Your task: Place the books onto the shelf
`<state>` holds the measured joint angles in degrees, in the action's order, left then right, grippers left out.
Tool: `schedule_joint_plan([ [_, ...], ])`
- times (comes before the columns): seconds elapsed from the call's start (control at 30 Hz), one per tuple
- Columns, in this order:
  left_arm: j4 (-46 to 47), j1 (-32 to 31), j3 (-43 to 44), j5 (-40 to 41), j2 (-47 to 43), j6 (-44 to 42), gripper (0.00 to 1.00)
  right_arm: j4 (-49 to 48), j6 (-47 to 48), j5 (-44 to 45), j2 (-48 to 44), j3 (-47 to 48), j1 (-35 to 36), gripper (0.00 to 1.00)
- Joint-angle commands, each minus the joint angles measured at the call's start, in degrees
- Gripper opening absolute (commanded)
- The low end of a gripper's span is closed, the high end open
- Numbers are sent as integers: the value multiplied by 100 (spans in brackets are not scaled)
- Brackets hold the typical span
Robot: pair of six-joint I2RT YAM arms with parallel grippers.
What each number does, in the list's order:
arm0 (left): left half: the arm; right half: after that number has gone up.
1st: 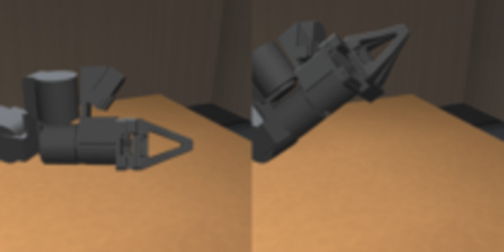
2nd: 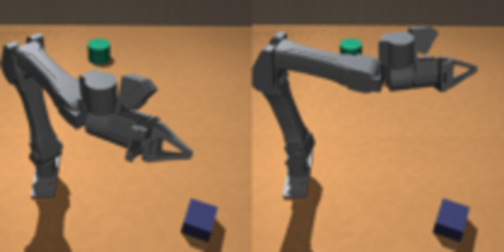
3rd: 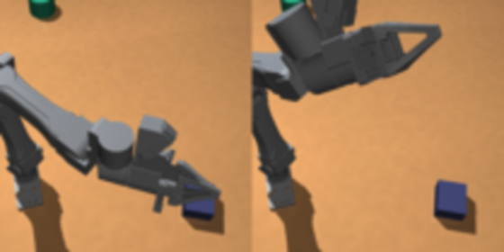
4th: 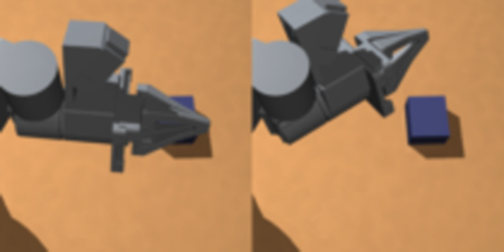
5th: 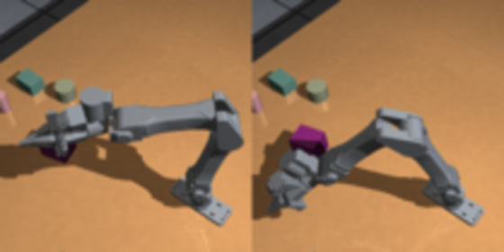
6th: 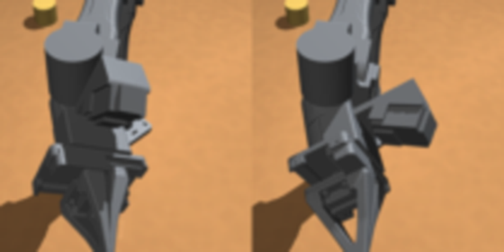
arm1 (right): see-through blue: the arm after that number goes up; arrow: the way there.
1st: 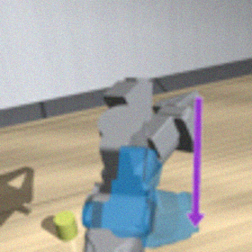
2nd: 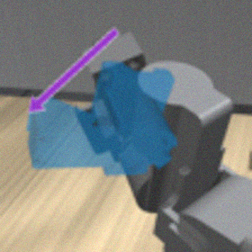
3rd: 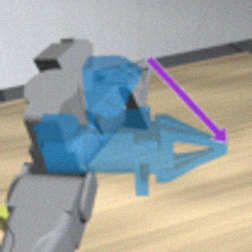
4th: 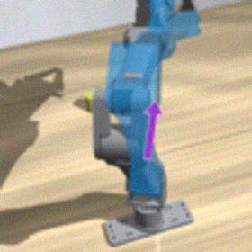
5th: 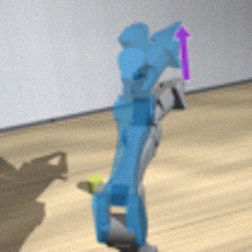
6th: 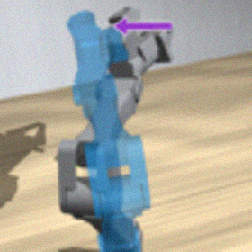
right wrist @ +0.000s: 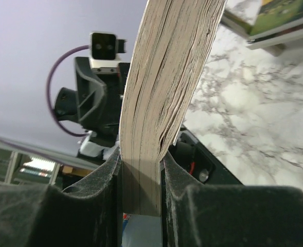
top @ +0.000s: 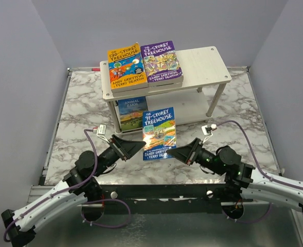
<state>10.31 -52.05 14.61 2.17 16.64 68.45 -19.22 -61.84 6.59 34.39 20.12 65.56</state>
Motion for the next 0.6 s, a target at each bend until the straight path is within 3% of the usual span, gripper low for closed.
schedule_joint_plan([
  [0.0, -1088, 28, 458, 605, -18, -666, 83, 796, 102, 737, -279, 214, -11, 1],
  [0.17, -2177, 28, 1142, 1119, 318, -1401, 99, 1135, 249, 1025, 4, 408, -15, 1],
  [0.4, -3401, 28, 2197, 1906, 813, -2421, 99, 905, 636, 1034, 665, 787, -136, 1],
  [0.57, -3843, 28, 2708, 2174, 919, -3004, 99, 491, 791, 231, 1357, 1098, -731, 1],
])
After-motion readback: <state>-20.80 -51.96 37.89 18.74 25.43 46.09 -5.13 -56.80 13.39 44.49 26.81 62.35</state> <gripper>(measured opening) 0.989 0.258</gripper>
